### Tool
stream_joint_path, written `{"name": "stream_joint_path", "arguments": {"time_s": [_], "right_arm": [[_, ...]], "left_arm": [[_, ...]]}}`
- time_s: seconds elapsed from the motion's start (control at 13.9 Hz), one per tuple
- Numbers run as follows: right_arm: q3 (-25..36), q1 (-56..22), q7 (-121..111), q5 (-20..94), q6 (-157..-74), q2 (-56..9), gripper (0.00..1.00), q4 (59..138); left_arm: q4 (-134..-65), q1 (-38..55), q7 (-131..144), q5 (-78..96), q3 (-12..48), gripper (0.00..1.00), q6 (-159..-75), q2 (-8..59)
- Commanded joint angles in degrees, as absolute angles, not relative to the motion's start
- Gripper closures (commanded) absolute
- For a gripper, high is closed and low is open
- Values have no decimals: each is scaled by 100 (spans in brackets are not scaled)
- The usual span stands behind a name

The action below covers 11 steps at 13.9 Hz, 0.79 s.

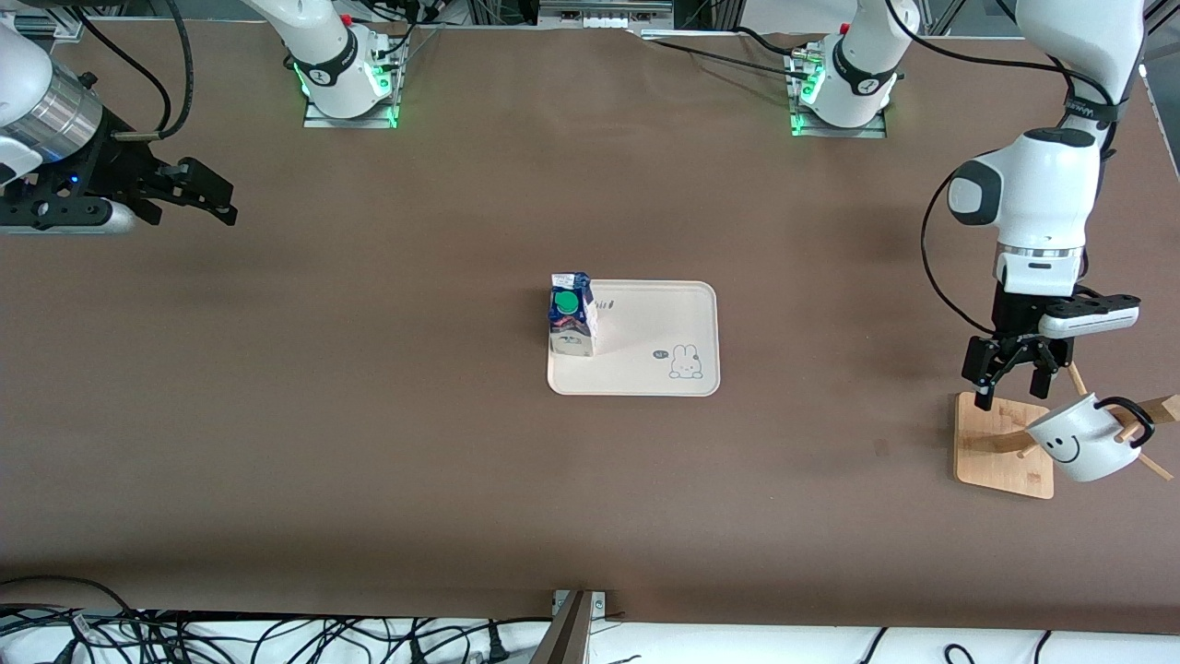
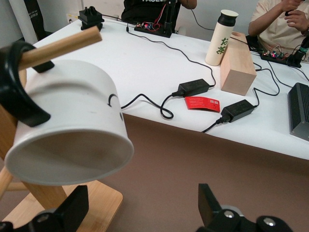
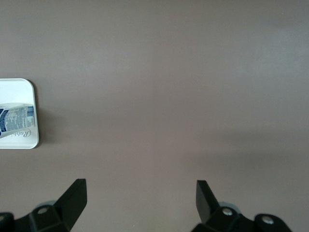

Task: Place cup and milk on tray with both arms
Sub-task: 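Lower the left gripper onto the white mug's rim on the stand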

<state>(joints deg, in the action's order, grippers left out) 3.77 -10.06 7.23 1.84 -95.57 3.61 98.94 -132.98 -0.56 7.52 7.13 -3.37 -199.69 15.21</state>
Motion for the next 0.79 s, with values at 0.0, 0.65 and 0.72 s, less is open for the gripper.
{"name": "stream_joint_path", "arguments": {"time_s": [0.0, 0.65, 0.72], "right_arm": [[369, -976, 650, 36, -9668, 439, 0, 9871], [343, -1020, 633, -141, -9439, 18, 0, 9387], [343, -1020, 633, -141, -9431, 9, 0, 9395]], "left_arm": [[-12983, -79, 712, 905, -316, 0, -20065, 1705], [-12578, -158, 659, 914, -316, 0, -20065, 1898], [-12560, -193, 659, 914, -316, 0, -20065, 1916]]}}
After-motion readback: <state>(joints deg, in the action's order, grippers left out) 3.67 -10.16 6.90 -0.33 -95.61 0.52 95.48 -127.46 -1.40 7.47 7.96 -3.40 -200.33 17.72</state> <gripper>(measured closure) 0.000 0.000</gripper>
